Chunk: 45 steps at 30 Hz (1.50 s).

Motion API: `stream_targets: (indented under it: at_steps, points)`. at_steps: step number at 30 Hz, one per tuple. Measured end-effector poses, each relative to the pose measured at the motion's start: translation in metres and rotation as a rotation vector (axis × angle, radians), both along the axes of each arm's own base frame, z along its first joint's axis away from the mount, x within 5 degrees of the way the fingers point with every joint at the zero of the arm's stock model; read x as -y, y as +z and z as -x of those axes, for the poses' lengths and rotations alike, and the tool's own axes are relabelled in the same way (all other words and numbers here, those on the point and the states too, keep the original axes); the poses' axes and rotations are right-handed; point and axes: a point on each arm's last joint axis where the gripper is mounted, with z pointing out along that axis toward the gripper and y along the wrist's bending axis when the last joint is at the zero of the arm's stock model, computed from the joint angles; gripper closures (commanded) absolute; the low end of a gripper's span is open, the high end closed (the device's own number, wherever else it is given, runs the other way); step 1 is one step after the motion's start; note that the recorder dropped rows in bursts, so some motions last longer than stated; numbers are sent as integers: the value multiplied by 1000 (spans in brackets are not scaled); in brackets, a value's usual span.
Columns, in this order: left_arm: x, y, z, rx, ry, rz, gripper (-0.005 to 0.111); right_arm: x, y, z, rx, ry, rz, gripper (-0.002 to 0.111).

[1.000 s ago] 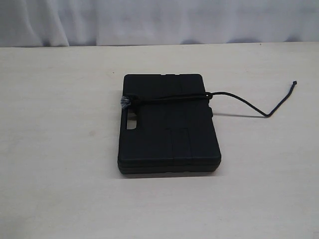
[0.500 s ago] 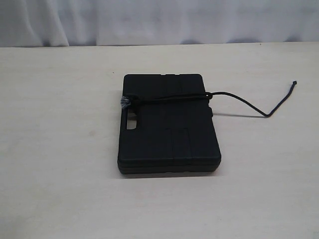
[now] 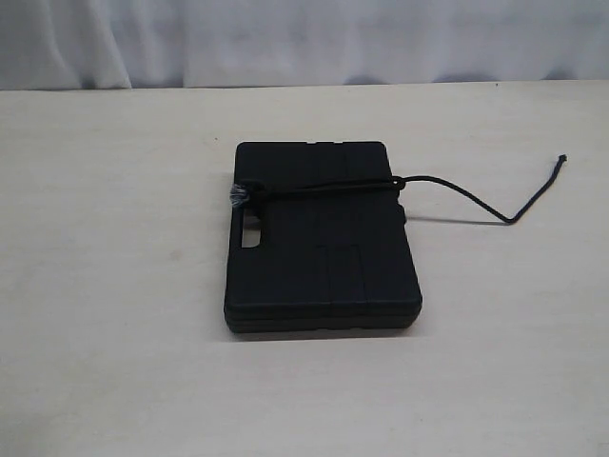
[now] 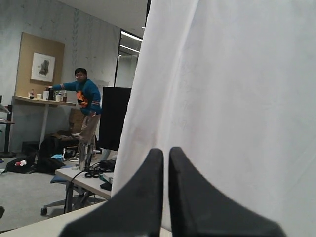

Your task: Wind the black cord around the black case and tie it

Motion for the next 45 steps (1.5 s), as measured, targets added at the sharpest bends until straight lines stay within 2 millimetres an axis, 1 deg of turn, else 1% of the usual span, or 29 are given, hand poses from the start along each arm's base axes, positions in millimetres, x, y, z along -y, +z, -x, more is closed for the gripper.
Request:
stream_targets:
  at_steps: [4,8,10,13,15,18,25,30,45]
  points:
    - [0,0,0,0,0,0,107,-5,-10,-7,34,-13,5,104]
    - [0,0,0,0,0,0,107,-14,-28,-19,104,-58,-15,104]
    - [0,0,0,-2,0,0,107,-18,-41,-25,134,-99,-30,104]
    - [0,0,0,-2,0,0,107,-22,-68,-36,160,-181,-47,104]
    - [0,0,0,-2,0,0,107,-23,-89,-43,145,-237,-54,104]
    - [0,0,0,-2,0,0,107,-22,-111,-50,105,-310,-36,104]
    - [0,0,0,-4,0,0,107,-17,-130,-58,-58,-438,45,104]
    - [0,0,0,-4,0,0,107,-14,-141,-61,-188,-501,57,104]
    - [0,0,0,-2,0,-2,107,-11,-158,-62,-374,-530,104,104]
